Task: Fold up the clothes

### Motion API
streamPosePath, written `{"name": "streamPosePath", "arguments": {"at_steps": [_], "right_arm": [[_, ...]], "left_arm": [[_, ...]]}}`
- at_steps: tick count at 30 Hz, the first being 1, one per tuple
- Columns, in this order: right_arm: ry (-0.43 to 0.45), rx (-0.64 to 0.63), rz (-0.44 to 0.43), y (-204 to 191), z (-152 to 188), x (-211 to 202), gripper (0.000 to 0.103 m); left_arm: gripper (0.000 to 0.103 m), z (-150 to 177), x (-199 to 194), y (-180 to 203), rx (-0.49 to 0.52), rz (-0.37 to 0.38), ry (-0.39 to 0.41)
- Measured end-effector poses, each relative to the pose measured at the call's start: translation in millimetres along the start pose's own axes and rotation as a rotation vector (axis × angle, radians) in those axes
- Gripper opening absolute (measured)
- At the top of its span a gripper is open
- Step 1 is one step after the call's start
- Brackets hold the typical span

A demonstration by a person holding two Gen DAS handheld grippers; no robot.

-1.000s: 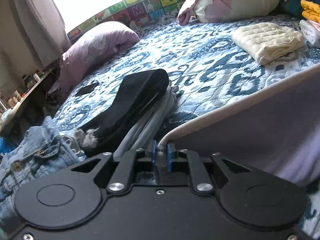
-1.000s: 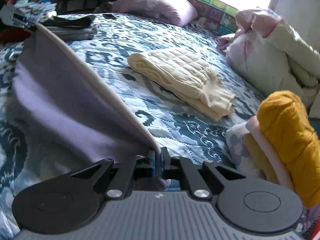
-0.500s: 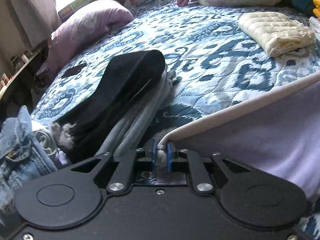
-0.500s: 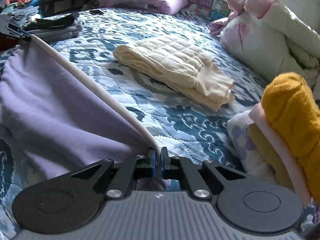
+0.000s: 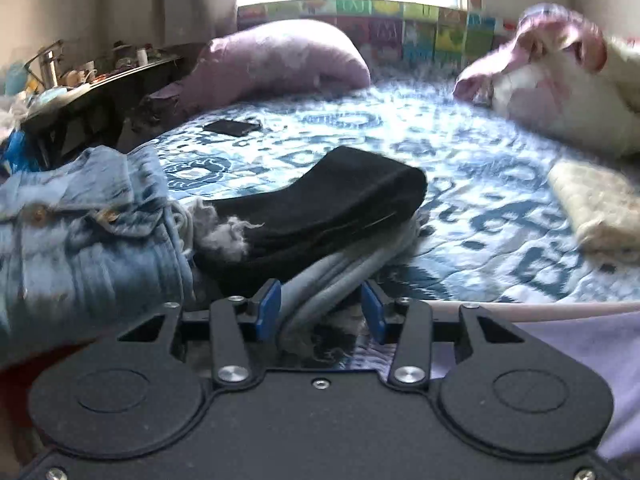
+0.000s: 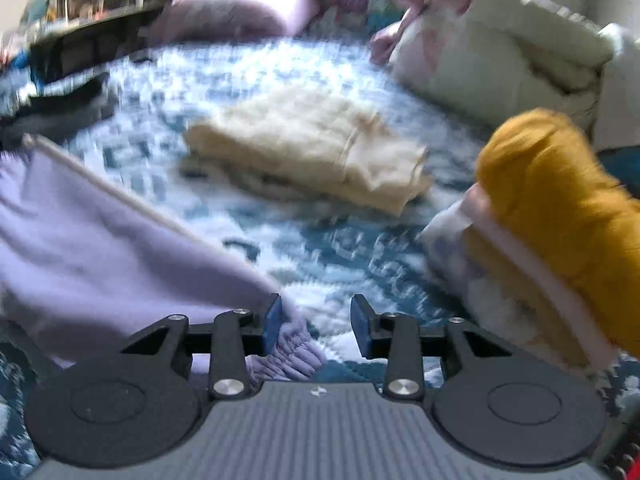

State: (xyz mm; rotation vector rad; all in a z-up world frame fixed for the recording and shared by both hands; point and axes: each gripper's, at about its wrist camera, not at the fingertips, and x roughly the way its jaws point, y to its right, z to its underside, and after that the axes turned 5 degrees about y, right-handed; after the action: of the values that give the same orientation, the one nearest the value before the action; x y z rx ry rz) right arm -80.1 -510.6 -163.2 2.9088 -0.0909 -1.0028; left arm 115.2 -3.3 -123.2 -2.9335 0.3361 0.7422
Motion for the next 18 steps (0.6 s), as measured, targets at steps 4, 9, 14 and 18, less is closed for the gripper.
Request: {"name": "streamPosePath", "arguments": {"at_steps": [4, 9, 14, 18], "right_arm": [[0.016, -0.035, -0.075, -25, 11, -9, 0.039], [-0.060, -0.039, -0.123, -38, 35, 16, 0.040], [-0.045, -0.039, -0.128, -36, 28, 6, 0.045], [-0.068, -0.035, -0.133, -33, 32, 9, 0.048]], "left_arm": [[0.042, 21, -3, 26, 0.023, 0.141, 0.035], [0.045, 65, 32, 59, 0.226, 0.064, -0.081], [0.043, 49, 4, 52, 0.094, 0.109, -0.027], [0.047, 63, 14, 70, 0.199, 0.076, -0.120]]}}
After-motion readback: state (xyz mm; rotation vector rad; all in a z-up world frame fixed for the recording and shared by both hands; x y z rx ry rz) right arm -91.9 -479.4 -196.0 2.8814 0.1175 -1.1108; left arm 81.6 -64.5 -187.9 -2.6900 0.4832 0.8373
